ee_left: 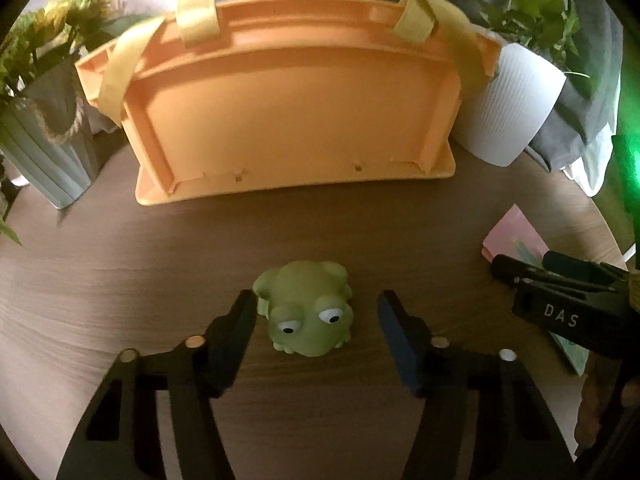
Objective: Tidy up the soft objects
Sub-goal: 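Grasp the green frog toy with the left tool while the right tool grasps the pink booklet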
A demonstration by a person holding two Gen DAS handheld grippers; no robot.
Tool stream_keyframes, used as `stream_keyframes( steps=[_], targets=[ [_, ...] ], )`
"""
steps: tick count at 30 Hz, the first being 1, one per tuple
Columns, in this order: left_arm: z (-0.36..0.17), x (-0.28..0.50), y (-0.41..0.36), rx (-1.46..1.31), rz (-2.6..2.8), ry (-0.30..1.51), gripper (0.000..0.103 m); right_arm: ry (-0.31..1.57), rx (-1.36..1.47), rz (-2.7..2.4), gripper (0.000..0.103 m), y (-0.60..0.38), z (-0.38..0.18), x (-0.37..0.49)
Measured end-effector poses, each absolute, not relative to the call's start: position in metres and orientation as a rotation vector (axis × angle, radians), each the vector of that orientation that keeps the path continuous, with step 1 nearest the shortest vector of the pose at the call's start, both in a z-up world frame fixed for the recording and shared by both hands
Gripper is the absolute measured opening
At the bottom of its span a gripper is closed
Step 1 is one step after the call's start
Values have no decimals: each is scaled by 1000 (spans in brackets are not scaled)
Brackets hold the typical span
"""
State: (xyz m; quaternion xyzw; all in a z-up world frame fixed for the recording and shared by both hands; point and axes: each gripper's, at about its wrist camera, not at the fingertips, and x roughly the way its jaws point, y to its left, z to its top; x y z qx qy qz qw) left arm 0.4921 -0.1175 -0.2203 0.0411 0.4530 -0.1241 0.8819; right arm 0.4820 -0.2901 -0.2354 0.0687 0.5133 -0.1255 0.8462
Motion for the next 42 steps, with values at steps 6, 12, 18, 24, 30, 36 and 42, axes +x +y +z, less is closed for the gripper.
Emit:
stream_keyframes(
  steps=[6,12,18,24,30,36,42],
  targets=[
    [-224,495,-117,74,-264,958,42,1057,117,-278,50,-283,-232,476],
    [-221,491,-114,56,-295,952,42,1057,122,-266,12,-284,-229,478],
    [-207,485,-107,39,-323,923,42,1022,121,-221,9,-275,-210,472],
    [-186,476,-98,37,-341,876,42,995,126,-180,9,-261,-191,463],
    [-165,466,-88,19,-354,836,42,947,119,-145,9,-250,-166,454],
    [-146,462,-78,25,-343,814,42,886,101,-101,9,-238,-142,448],
    [-118,461,-76,32,-320,753,41,828,105,-51,9,-227,-118,444]
  ],
)
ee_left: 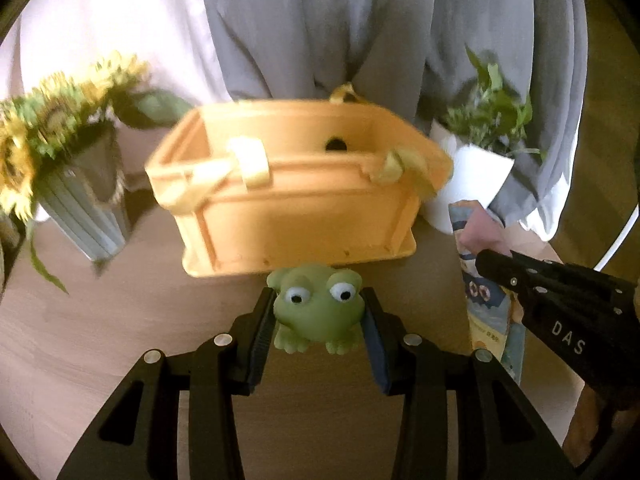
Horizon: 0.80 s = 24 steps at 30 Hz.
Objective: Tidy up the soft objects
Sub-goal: 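Grasp the green frog toy with the left tool while the right tool grasps the pink booklet, then carry frog toy and booklet into the orange crate and open both tools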
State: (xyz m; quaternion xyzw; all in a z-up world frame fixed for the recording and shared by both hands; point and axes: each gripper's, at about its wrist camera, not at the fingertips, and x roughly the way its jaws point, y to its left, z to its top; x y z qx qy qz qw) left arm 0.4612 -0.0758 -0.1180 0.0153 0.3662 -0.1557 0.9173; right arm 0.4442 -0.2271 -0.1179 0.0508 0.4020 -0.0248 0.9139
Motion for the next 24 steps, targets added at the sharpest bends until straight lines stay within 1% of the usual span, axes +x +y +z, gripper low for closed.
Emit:
stream_keyframes(
  steps=[13,24],
  targets=[
    [-59,469,-60,31,-299,631,41,681,159,58,9,-205,-59,459],
    [-14,490,-55,56,-263,515,41,603,148,170,9,-192,-17,488]
  ],
)
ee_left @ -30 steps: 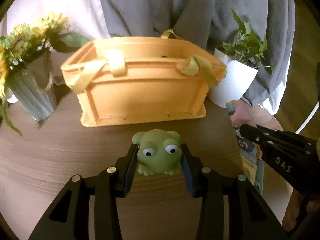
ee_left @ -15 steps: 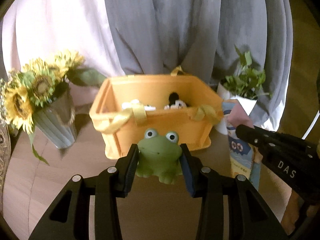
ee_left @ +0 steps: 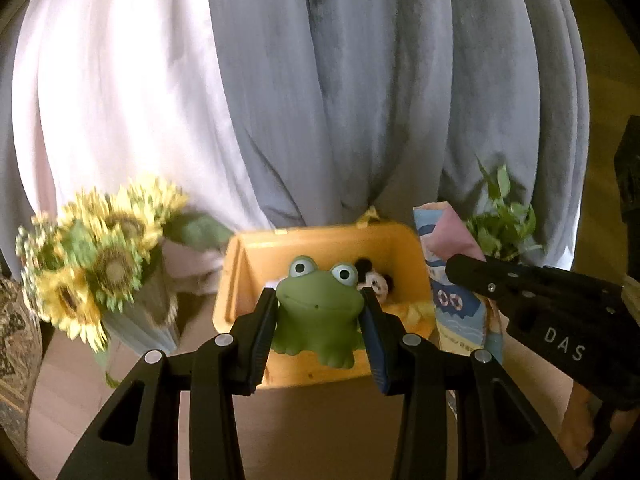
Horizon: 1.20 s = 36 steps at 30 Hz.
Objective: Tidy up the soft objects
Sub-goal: 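Carry frog toy and booklet into the orange crate and open both tools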
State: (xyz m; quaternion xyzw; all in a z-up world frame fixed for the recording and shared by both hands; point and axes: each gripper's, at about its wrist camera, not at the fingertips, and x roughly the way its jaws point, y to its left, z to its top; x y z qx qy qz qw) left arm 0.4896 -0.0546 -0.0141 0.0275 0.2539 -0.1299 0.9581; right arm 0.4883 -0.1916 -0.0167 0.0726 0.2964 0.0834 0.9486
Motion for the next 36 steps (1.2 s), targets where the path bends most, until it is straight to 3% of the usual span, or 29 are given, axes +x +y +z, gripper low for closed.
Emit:
stream_keyframes(
  steps=[9,17,23,36],
  targets=[
    [9,523,-58,62,-254,485,41,528,98,239,9,-189,22,528],
    [-2,563,-61,75,-234,528,41,484,-49,262,9,-183,30,576],
    [-28,600,-62,76,-209,588,41,524,-145,270,9,-180,8,619],
    [-92,652,-59,75,-245,782,41,861,-77,306,10,-183,-90,679]
  ],
)
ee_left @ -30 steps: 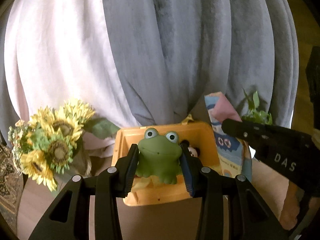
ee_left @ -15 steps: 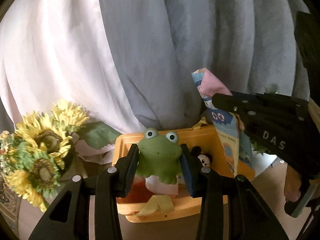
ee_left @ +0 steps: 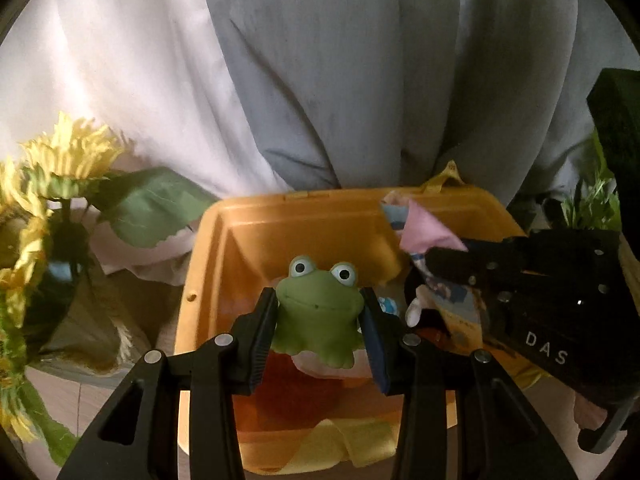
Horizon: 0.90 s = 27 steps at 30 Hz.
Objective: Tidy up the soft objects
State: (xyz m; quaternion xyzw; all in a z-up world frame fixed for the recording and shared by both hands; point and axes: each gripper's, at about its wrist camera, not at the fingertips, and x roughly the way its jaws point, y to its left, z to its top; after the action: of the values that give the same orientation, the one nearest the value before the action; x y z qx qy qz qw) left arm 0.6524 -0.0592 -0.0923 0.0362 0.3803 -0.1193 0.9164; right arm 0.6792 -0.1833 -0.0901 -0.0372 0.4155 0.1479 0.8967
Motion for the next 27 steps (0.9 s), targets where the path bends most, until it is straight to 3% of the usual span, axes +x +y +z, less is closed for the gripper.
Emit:
stream_keyframes(
  steps=[5,7,10,24,27],
  targets=[
    [-96,655,-62,91,-252,792,41,924,3,328,17,-188,-105,688],
    [-97,657,-62,88,-252,801,42,940,36,339,34,-191,-108,691],
    [-95,656,-61,89,-245,793,46,922,24,316,49,-191,-103,692],
    [-53,606,-54,115,-205,736,63,807,42,114,50,-207,-66,641],
    [-40,582,-49,113,-179,703,65,780,33,71,57,-203,-55,617]
  ],
)
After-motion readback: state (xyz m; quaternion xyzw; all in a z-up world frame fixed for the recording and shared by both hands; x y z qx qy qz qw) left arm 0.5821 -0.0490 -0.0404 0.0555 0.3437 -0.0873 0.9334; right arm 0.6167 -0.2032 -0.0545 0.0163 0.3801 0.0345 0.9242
